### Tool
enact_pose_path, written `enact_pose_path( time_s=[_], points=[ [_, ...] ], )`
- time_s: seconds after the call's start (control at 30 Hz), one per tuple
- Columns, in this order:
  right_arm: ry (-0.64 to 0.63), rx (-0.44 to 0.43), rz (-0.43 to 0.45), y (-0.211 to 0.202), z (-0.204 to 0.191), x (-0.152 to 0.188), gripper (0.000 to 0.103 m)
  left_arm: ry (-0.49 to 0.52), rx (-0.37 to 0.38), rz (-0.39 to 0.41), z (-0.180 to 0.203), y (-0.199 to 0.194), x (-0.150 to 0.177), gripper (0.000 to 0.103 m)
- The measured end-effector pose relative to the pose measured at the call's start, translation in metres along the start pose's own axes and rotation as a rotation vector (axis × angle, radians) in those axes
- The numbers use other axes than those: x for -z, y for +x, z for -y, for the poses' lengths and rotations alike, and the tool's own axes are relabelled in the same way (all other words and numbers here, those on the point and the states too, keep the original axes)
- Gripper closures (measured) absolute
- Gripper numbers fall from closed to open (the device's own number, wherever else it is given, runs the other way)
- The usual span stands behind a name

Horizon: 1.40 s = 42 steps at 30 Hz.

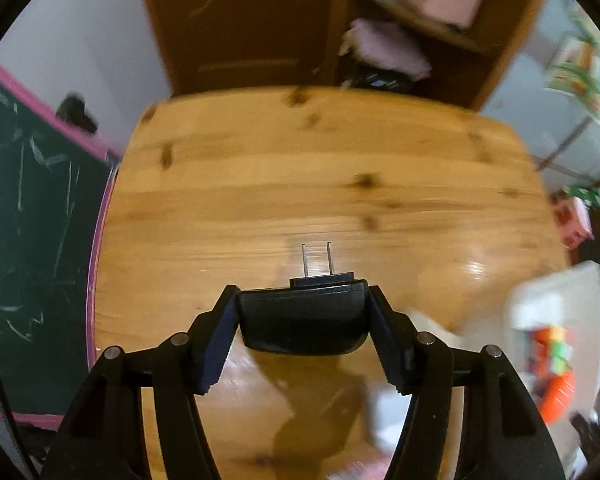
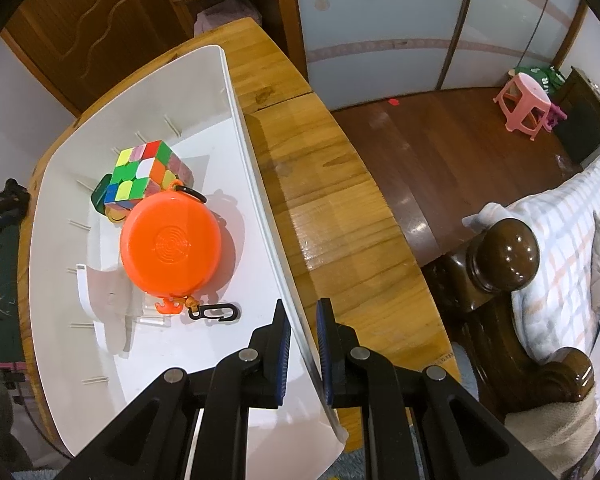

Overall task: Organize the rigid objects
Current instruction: 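Grasp the black plug charger on the table with the left gripper, then carry the black charger into the bin and open the left gripper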

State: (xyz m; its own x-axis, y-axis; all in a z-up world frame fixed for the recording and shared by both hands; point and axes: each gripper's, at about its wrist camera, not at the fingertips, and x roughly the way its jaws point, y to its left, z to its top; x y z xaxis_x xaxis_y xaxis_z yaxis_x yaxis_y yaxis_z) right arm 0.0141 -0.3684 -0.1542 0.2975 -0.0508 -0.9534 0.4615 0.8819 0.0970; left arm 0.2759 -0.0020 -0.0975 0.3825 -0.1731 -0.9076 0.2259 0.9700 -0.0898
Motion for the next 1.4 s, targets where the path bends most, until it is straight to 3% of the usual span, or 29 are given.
enact_pose_path(
  time_s=[0.27, 0.4, 0.53, 0.77, 1.2, 1.4],
  points=[
    [0.006, -0.041, -0.006, 0.004, 0.005, 0.001, 0.09, 0.199, 0.145, 0.104, 0.083, -0.102, 0.022, 0.037],
    [0.004, -0.062, 0.005, 0.003, 0.006, 0.002, 0.091, 0.273, 0.205, 0.077, 0.125, -0.116, 0.036, 0.037],
    [0.007, -0.089, 0.017, 0.001, 0.01, 0.003, 0.093, 0.317, 0.236, 0.02, 0.16, -0.105, 0.057, 0.037],
    [-0.005, -0.129, 0.034, -0.001, 0.013, 0.005, 0.095, 0.352, 0.172, -0.037, 0.201, -0.064, 0.082, 0.037],
    [-0.019, -0.195, 0.034, 0.001, 0.02, 0.005, 0.095, 0.364, 0.051, -0.17, 0.22, 0.002, 0.114, 0.036],
    [-0.025, -0.197, 0.033, 0.003, 0.021, 0.005, 0.095, 0.398, 0.017, -0.145, 0.227, 0.001, 0.117, 0.036]
  ],
)
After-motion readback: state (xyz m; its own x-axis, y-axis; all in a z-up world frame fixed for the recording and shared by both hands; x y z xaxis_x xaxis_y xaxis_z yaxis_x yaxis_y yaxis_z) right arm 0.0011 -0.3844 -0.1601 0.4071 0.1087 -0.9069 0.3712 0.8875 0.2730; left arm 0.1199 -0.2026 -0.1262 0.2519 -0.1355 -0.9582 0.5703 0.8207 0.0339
